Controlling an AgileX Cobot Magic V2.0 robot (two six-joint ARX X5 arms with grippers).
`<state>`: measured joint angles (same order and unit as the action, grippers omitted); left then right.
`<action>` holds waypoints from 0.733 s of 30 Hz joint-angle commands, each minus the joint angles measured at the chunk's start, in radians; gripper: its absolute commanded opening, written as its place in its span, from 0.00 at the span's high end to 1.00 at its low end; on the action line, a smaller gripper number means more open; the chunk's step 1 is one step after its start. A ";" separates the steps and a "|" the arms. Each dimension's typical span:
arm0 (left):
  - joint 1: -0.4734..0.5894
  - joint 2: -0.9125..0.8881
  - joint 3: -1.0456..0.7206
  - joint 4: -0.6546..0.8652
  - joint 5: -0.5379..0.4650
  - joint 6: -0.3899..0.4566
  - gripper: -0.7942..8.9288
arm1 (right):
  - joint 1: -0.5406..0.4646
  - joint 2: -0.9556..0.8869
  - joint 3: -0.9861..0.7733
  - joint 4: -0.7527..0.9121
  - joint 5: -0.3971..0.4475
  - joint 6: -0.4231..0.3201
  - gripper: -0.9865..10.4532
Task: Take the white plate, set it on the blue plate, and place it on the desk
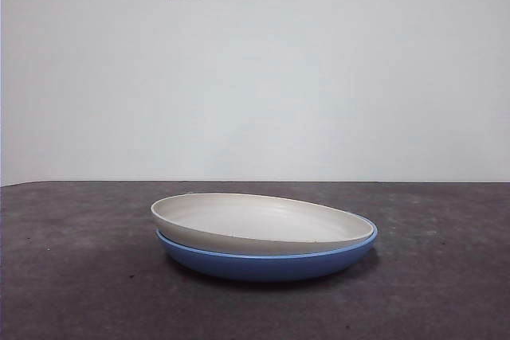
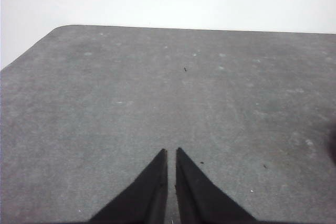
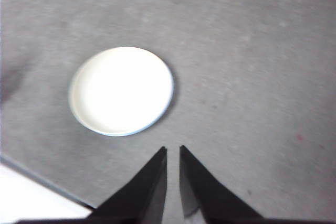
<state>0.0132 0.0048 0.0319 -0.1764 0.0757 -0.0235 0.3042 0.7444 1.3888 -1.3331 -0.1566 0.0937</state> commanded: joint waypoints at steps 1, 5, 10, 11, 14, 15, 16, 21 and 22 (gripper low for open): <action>0.002 -0.002 -0.021 -0.008 -0.006 0.011 0.89 | -0.077 -0.037 -0.090 0.124 -0.002 -0.070 0.88; 0.002 -0.002 -0.021 -0.008 -0.006 0.011 0.89 | -0.191 -0.163 -0.374 0.490 0.000 -0.076 0.88; 0.002 -0.002 -0.021 -0.008 -0.006 0.011 0.89 | -0.289 -0.358 -0.798 0.947 0.000 -0.075 0.88; 0.002 -0.002 -0.021 -0.008 -0.006 0.011 0.89 | -0.300 -0.397 -0.875 1.017 0.001 -0.075 0.88; 0.002 -0.002 -0.021 -0.008 -0.006 0.011 0.89 | -0.320 -0.502 -1.066 1.165 0.020 -0.076 0.88; 0.002 -0.002 -0.021 -0.008 -0.006 0.011 0.89 | -0.321 -0.529 -1.114 1.198 0.034 -0.076 0.88; 0.002 -0.002 -0.021 -0.008 -0.006 0.011 0.89 | -0.321 -0.554 -1.156 1.226 0.049 -0.076 0.88; 0.002 -0.002 -0.021 -0.008 -0.006 0.011 0.89 | -0.320 -0.658 -1.299 1.265 0.113 -0.080 0.88; 0.002 -0.002 -0.021 -0.008 -0.006 0.011 0.89 | -0.320 -0.671 -1.313 1.264 0.129 -0.084 0.88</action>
<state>0.0132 0.0048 0.0319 -0.1764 0.0757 -0.0235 -0.0151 0.0811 0.0746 -0.0887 -0.0380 0.0219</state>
